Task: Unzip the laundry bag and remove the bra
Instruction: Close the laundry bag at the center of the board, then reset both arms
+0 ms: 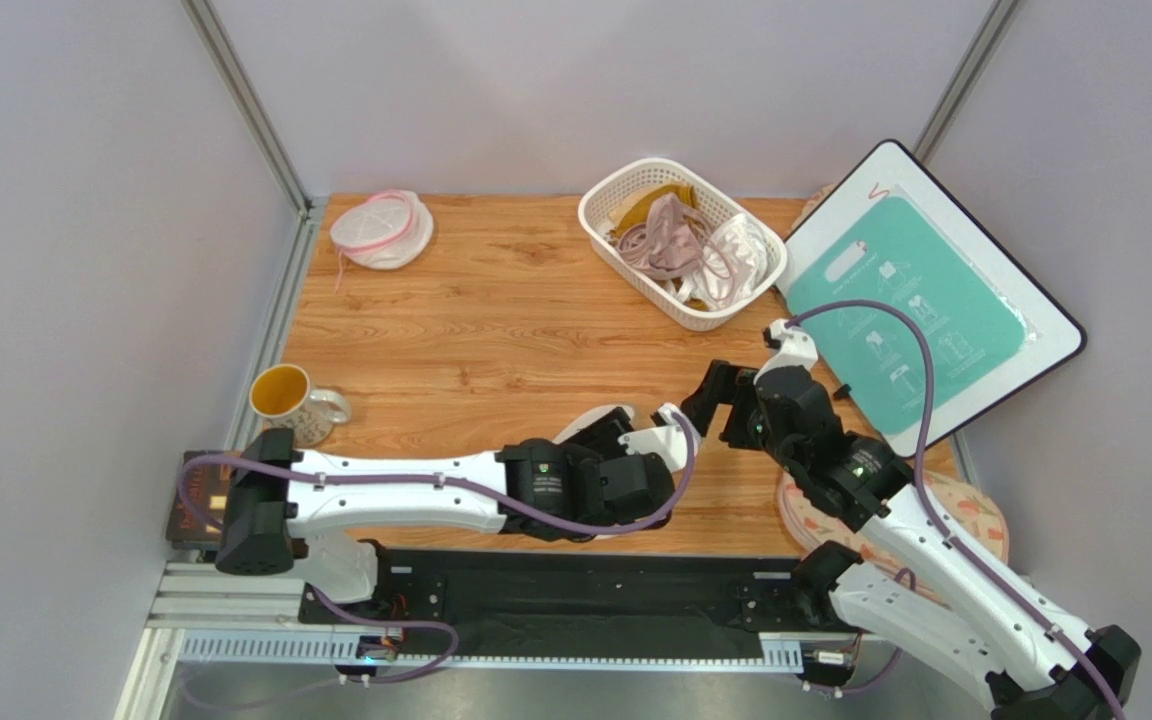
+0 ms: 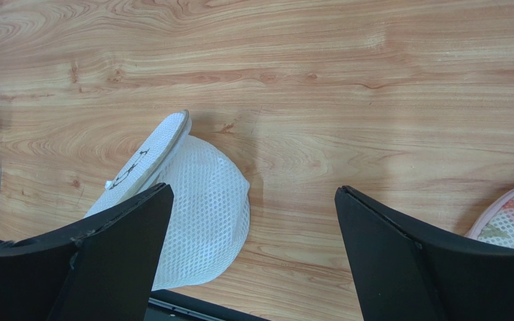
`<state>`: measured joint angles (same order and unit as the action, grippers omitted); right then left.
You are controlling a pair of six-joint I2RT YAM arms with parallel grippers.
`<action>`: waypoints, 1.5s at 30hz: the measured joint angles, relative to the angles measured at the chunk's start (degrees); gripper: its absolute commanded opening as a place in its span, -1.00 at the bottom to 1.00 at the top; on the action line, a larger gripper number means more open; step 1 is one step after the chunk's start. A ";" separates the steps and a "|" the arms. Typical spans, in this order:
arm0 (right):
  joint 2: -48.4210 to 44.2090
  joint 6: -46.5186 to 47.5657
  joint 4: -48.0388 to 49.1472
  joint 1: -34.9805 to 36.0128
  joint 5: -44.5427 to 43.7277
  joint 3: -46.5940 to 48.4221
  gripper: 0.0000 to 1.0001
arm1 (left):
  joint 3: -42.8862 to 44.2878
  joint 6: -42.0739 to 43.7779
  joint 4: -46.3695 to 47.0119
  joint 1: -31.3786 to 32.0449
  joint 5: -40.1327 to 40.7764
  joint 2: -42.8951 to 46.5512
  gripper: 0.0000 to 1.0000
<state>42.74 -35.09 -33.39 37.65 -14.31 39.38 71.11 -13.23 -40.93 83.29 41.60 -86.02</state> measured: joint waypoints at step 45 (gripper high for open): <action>-13.66 10.36 -8.20 -7.37 -2.82 2.40 1.00 | -19.41 -4.26 -4.66 -63.19 -35.56 48.70 0.99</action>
